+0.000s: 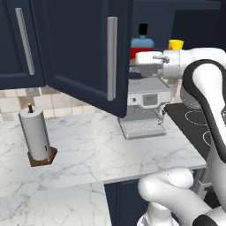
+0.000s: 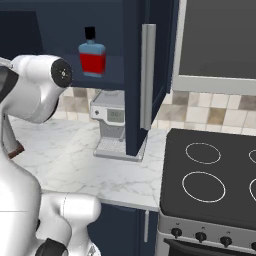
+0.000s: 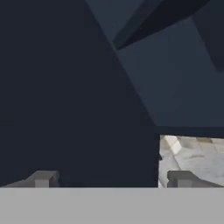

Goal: Open the cabinet directly in front. Then move the liquor and the cup to the dining counter with the jar on it.

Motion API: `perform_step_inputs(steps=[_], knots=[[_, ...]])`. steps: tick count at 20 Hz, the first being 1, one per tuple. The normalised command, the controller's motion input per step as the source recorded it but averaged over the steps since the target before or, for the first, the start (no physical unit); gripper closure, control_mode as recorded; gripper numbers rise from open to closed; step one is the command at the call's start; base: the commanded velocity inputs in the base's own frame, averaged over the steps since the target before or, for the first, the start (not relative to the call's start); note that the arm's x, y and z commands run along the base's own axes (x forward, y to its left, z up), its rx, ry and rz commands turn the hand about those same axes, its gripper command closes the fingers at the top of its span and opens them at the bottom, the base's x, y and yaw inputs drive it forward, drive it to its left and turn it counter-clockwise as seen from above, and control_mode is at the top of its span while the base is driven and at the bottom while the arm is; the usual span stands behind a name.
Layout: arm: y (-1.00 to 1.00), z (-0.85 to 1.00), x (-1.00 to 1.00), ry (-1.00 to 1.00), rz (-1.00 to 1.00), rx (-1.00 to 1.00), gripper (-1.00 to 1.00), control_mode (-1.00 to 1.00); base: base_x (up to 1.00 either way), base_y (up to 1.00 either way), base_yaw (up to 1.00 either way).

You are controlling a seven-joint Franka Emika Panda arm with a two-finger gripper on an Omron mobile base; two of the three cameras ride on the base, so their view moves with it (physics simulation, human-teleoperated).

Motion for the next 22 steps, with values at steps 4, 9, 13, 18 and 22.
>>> perform_step_inputs(steps=[4,9,13,18,22], knots=[[1.00,-0.07,-0.02,0.07,0.45,-0.03,-1.00,-1.00,0.00,0.00,0.00],[1.00,-0.29,0.00,0.01,0.35,-0.01,-1.00,-1.00,0.00,0.00,0.00],[1.00,-0.31,-0.11,-0.07,0.10,0.00,-1.00,-1.00,0.00,0.00,0.00],[0.23,0.00,0.00,-0.02,-0.05,0.02,-1.00,-1.00,0.00,0.00,0.00],[-0.63,0.09,-0.25,0.00,-0.52,0.00,-1.00,-1.00,0.00,0.00,0.00]])
